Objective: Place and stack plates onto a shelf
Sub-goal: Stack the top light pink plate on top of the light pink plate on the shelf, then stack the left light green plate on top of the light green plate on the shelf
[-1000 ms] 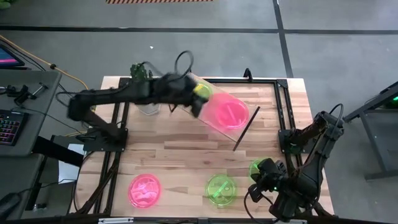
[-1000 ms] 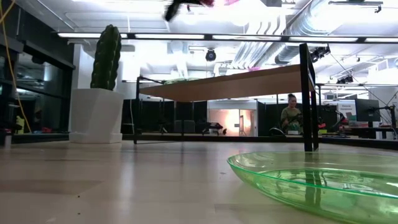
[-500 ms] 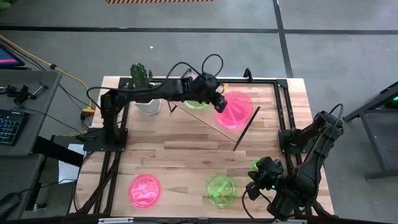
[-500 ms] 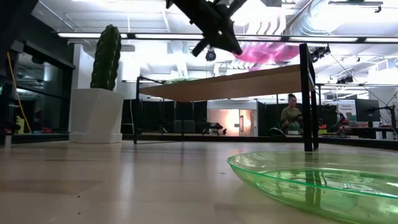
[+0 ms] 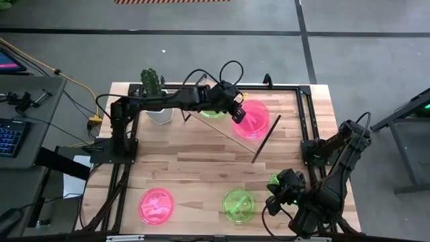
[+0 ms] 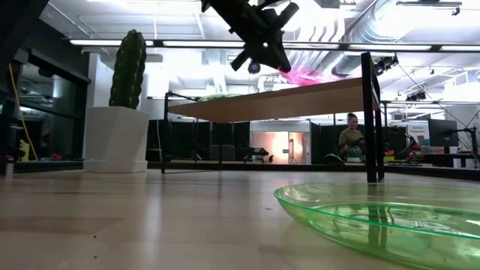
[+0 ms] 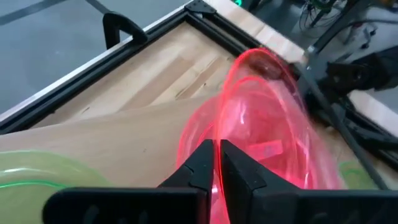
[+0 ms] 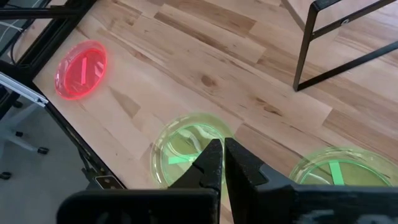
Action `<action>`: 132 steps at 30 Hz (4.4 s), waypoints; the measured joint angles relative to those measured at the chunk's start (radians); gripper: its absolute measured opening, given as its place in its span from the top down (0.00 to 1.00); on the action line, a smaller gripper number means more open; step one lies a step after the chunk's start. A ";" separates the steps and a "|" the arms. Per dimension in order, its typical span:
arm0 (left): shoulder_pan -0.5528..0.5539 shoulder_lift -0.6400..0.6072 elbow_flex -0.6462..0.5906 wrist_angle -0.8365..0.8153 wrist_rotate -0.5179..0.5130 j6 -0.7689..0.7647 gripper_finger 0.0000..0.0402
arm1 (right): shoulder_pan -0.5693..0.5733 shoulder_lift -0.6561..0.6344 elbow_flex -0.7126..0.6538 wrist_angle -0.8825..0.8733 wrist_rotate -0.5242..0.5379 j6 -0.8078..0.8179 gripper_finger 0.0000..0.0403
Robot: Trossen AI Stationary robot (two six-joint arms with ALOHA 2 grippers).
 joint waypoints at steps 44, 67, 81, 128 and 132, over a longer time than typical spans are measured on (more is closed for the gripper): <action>-0.046 -0.168 -0.003 -0.031 0.225 0.127 0.56 | -0.002 0.001 0.000 -0.048 0.010 -0.008 1.00; -0.350 -0.917 -0.890 0.674 -0.078 -0.067 0.57 | -0.057 -0.024 -0.319 0.435 -0.470 -0.154 1.00; -0.350 -0.959 -0.889 0.679 -0.080 -0.062 0.57 | -0.088 -0.047 -0.727 1.198 -0.287 -0.004 0.84; -0.350 -0.974 -0.889 0.671 -0.110 -0.016 0.57 | -0.173 0.110 -0.759 1.302 -0.281 0.102 0.99; -0.350 -1.001 -0.888 0.671 -0.111 -0.002 0.57 | -0.161 0.070 -0.759 1.408 -0.235 0.017 1.00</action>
